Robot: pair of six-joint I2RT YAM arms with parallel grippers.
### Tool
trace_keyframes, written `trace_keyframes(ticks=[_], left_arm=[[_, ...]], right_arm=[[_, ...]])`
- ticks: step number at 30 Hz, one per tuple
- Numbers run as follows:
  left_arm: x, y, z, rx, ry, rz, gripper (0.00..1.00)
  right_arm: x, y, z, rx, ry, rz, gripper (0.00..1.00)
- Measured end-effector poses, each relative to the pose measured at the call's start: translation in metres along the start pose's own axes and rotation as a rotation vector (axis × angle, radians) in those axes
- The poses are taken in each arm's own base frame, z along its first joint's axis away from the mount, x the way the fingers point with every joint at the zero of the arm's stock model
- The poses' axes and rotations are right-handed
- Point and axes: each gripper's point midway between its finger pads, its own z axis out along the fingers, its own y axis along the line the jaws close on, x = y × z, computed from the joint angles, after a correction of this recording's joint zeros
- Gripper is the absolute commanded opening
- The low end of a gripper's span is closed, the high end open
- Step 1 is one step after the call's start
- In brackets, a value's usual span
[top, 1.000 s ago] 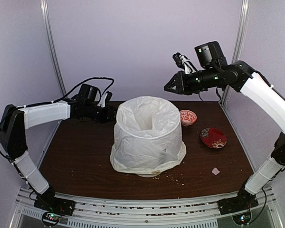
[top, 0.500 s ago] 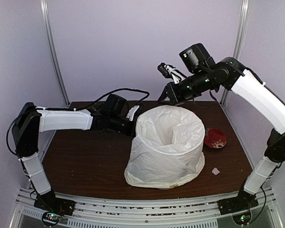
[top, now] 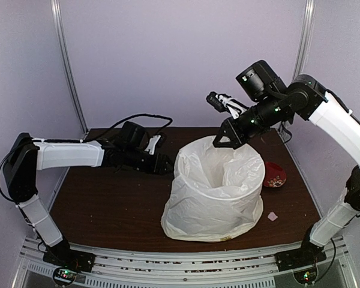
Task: Put the trash bags into the trash bin
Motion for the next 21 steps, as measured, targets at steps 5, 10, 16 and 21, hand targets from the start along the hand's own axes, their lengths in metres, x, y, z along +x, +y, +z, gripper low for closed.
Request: trace_keyframes(ticks=[5,10,16,21], left_arm=[[0.007,0.040,-0.036,-0.105,-0.052,-0.080,0.58],[0.018,0.076,-0.067,-0.177,-0.098,-0.162,0.59],[0.018,0.091,-0.076,-0.214,-0.110,-0.179,0.59],[0.018,0.091,-0.076,-0.215,-0.108,-0.165,0.59]], right_arm=[[0.018,0.001,0.017,0.005,0.077,-0.012,0.00],[0.039,-0.002,0.033,0.015,0.152,-0.013,0.00],[0.070,-0.006,0.054,0.030,0.258,-0.006,0.00],[0.078,-0.005,0.065,0.033,0.301,-0.006,0.00]])
